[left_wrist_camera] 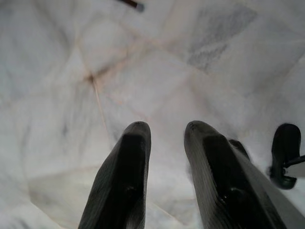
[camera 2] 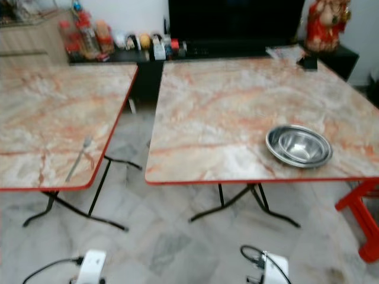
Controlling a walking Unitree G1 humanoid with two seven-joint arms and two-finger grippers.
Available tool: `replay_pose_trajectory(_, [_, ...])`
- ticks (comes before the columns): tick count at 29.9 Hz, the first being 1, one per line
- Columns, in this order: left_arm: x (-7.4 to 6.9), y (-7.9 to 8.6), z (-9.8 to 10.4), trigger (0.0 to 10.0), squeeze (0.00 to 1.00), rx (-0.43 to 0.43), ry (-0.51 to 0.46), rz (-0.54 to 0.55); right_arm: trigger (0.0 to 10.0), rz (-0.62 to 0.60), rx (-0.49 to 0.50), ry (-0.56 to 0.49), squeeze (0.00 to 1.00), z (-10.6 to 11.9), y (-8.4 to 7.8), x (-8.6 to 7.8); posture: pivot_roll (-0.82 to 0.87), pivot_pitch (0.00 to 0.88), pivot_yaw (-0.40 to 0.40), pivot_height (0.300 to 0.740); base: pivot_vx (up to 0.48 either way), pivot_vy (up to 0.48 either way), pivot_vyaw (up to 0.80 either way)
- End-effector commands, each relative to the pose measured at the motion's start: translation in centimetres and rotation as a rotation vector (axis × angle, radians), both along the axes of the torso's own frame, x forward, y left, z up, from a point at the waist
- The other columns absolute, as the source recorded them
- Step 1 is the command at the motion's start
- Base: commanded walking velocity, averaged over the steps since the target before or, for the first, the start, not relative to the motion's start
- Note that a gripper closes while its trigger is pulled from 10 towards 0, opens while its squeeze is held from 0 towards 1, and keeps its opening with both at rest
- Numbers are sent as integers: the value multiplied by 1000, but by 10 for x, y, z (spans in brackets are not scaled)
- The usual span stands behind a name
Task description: Setting the table
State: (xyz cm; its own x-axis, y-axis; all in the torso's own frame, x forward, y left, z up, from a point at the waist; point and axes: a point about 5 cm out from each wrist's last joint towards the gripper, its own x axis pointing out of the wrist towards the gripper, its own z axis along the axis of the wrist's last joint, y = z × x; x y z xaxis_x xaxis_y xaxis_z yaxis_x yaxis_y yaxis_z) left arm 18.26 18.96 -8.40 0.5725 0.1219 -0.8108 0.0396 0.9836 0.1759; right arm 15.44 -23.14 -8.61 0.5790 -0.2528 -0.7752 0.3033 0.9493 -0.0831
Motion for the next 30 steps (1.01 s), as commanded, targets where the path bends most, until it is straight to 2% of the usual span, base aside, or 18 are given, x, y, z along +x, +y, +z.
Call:
replay_pose_trajectory(1, [-7,8,-3,10000,0,15,30,18,10000,28,13,-6,0,0,10,4,-57,0,-11,725,0,-311,800])
replay_pose_trajectory(12, [-6,7,-2,10000,0,5,24,24,10000,-3,22,-7,0,0,10,5,-60,0,-8,725,0,-291,73])
replay_pose_trajectory(24, [-6,4,-2,10000,0,-58,11,51,10000,-22,24,-9,0,-1,10,3,-60,0,-9,725,0,0,0])
replay_pose_trajectory(30, [-3,3,-1,10000,0,-49,5,47,10000,-29,35,-17,0,0,11,6,-58,0,-12,725,0,0,-165])
